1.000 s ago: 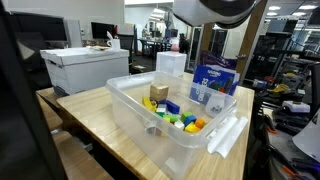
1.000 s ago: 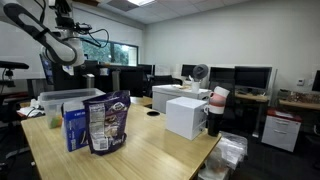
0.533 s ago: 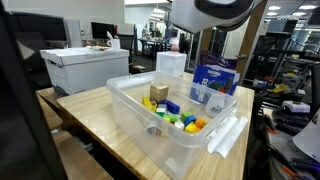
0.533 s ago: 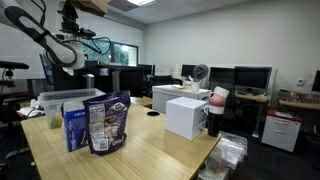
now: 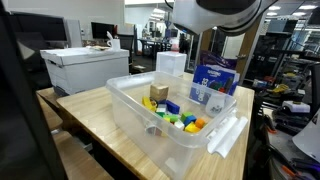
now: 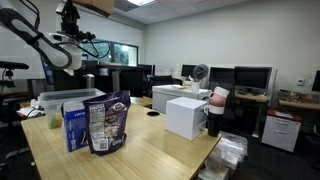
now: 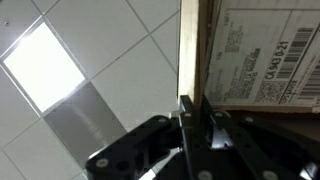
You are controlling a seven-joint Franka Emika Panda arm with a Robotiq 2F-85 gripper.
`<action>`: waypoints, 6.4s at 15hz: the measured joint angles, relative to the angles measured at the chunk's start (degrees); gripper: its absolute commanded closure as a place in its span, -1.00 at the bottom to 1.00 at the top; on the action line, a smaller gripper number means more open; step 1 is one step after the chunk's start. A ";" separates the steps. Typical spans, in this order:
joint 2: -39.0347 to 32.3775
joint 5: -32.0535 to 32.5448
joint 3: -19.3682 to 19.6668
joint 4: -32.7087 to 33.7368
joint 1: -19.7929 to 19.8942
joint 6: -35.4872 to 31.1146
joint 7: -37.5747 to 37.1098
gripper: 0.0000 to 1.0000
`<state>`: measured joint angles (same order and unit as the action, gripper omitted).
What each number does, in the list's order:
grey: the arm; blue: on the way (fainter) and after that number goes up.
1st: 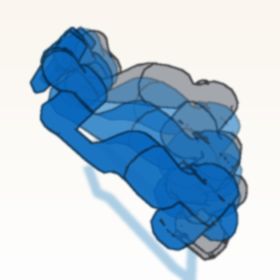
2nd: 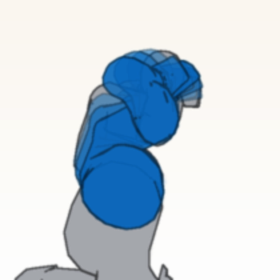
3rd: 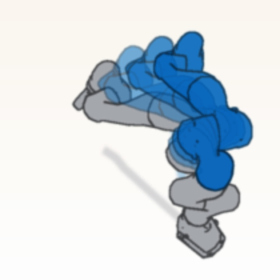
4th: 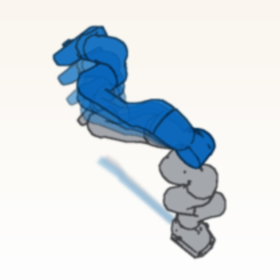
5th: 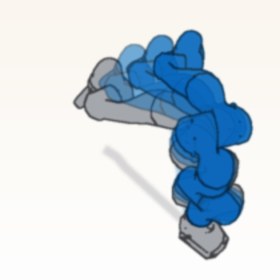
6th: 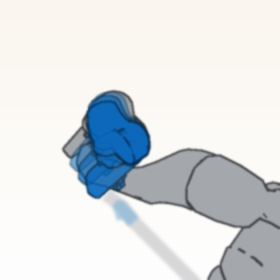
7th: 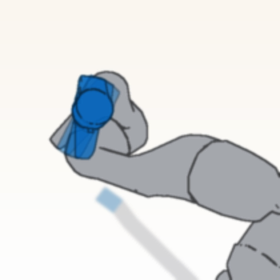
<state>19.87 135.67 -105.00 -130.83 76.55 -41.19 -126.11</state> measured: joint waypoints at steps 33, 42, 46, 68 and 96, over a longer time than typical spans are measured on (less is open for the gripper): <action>7.59 -49.14 -0.96 15.41 2.27 -26.68 2.30 0.93; 12.20 -62.18 -1.61 22.88 6.39 -31.33 7.57 0.93; 14.54 -69.98 -1.93 26.05 8.69 -32.10 10.13 0.93; 40.68 -116.38 -0.96 55.46 34.38 -37.33 24.86 0.93; 54.39 -128.03 8.15 79.35 53.43 -18.20 33.50 0.93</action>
<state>74.26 7.64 -96.85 -51.48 129.98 -59.39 -92.61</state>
